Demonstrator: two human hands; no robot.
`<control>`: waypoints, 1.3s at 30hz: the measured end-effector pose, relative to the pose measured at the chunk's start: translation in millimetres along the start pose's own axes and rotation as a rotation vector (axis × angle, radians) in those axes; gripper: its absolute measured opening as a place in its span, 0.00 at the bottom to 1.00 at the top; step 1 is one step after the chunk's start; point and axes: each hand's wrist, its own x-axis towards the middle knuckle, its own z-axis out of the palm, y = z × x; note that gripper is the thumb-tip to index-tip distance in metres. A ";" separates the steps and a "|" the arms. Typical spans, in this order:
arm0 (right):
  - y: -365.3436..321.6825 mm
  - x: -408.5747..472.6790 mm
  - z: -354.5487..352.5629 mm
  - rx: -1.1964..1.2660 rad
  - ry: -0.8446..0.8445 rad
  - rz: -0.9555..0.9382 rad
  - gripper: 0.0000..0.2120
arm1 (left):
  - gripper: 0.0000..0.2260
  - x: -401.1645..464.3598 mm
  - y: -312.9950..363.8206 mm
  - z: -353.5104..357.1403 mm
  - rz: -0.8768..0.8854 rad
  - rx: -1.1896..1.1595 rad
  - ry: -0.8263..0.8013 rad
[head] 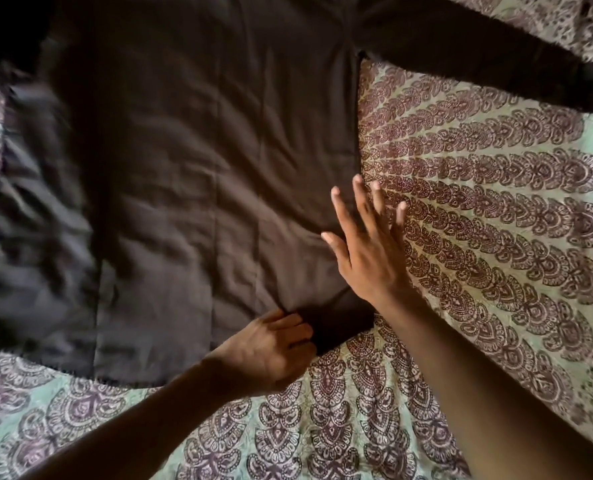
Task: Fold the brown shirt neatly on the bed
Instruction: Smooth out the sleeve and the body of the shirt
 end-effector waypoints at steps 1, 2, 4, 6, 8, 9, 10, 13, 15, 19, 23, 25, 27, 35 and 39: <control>-10.6 6.8 -3.1 0.020 0.067 0.061 0.32 | 0.10 2.5 -3.3 -7.2 -0.033 -0.044 0.030; -23.4 17.0 -6.0 0.050 0.134 0.096 0.32 | 0.12 4.8 -9.5 -14.9 -0.115 -0.078 0.092; -52.0 42.2 -6.8 0.126 0.211 0.095 0.32 | 0.16 7.6 -31.1 -32.8 -0.400 -0.080 0.248; -82.3 65.2 1.1 0.185 0.201 0.112 0.33 | 0.14 7.4 -65.5 -48.7 -0.669 0.077 0.301; -106.9 75.1 13.9 0.224 0.151 0.186 0.34 | 0.21 3.8 -99.4 -56.7 -0.774 0.263 0.187; -114.3 74.4 20.1 0.228 0.133 0.231 0.33 | 0.26 2.5 -111.8 -58.0 -0.777 0.313 0.105; -117.1 69.0 24.8 0.221 0.122 0.273 0.32 | 0.29 1.7 -118.9 -57.5 -0.778 0.339 0.030; -109.4 29.7 26.5 0.216 0.114 0.391 0.32 | 0.35 -0.8 -119.8 -54.9 -0.785 0.380 -0.092; -98.9 -11.3 24.1 0.183 0.091 0.457 0.33 | 0.36 -4.1 -109.6 -55.1 -0.776 0.390 -0.107; -84.4 -78.4 24.5 0.122 -0.024 0.598 0.38 | 0.38 -18.4 -87.0 -53.0 -0.718 0.399 -0.120; -94.0 -71.0 11.1 0.182 0.117 0.648 0.39 | 0.40 -36.1 -68.6 -44.9 -0.625 0.414 -0.157; -105.2 -34.5 0.4 0.212 0.230 0.535 0.37 | 0.40 -42.3 -63.9 -42.4 -0.614 0.430 -0.163; -119.6 14.3 -3.7 0.247 0.265 0.451 0.35 | 0.41 -45.1 -60.0 -40.7 -0.611 0.439 -0.173; -119.6 -6.3 21.7 0.207 0.080 0.357 0.31 | 0.43 -44.5 -58.4 -41.9 -0.628 0.441 -0.160; -99.9 -109.7 19.5 0.174 -0.022 0.437 0.34 | 0.42 -45.8 -50.9 -41.6 -0.640 0.421 -0.152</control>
